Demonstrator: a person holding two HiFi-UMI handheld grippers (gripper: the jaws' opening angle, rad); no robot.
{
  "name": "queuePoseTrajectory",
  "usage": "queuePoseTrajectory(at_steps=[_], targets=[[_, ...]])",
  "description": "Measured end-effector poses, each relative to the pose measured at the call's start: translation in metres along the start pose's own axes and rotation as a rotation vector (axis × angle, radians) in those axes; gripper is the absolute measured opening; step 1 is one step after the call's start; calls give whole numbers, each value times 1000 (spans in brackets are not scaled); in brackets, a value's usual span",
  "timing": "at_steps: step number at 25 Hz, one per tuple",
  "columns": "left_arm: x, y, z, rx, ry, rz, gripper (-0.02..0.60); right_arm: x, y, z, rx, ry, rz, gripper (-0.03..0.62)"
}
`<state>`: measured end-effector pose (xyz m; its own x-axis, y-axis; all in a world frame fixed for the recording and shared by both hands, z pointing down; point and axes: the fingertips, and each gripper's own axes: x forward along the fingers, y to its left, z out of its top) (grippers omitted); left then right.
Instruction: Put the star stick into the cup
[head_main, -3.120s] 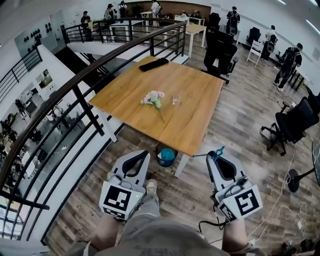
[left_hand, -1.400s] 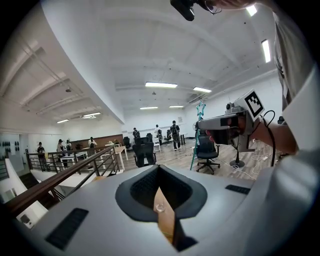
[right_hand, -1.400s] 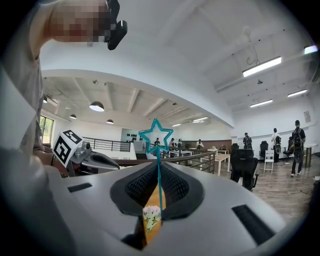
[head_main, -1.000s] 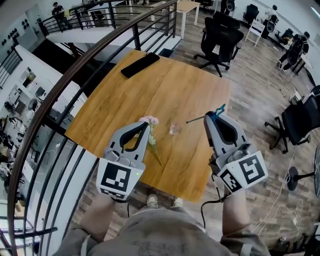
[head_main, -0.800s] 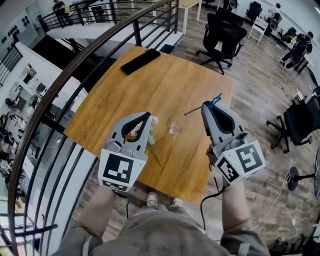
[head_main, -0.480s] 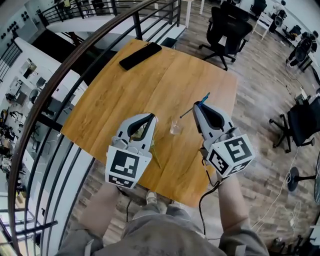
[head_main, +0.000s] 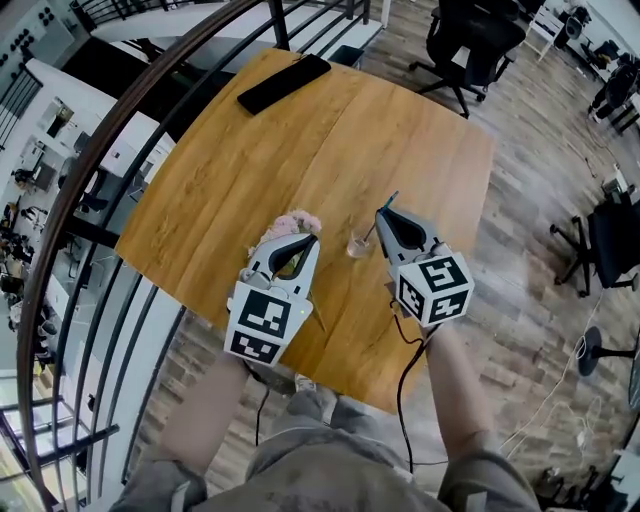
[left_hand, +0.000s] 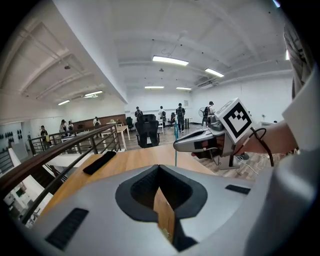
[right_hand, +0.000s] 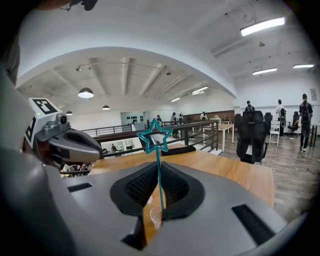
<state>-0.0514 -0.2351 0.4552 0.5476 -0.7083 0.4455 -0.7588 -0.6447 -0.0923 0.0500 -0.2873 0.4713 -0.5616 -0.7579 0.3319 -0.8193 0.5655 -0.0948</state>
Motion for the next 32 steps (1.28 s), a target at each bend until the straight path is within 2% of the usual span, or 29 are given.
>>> queuePoseTrajectory(at_steps=[6, 12, 13, 14, 15, 16, 20, 24, 32], targets=[[13, -7, -37, -63, 67, -28, 15, 19, -8, -50, 51, 95, -8, 41], [17, -13, -52, -105, 93, -45, 15, 27, -11, -81, 64, 186, -15, 43], [17, -13, -54, -115, 94, -47, 15, 26, -11, -83, 69, 195, -18, 53], [17, -13, -55, -123, 95, -46, 15, 26, -11, -85, 75, 204, -22, 101], [17, -12, -55, -127, 96, -44, 15, 25, -11, -87, 82, 213, -25, 182], [17, -12, -55, -130, 95, -41, 15, 23, -12, -88, 89, 219, -29, 213], [15, -10, -51, -132, 87, -21, 15, 12, -18, -90, 124, 225, -57, 242], [11, -13, -40, -127, 68, -20, 15, -7, -16, -82, 142, 221, -55, 247], [-2, -20, -8, -97, 4, -21, 15, -44, -10, -51, 99, 187, -46, 249]])
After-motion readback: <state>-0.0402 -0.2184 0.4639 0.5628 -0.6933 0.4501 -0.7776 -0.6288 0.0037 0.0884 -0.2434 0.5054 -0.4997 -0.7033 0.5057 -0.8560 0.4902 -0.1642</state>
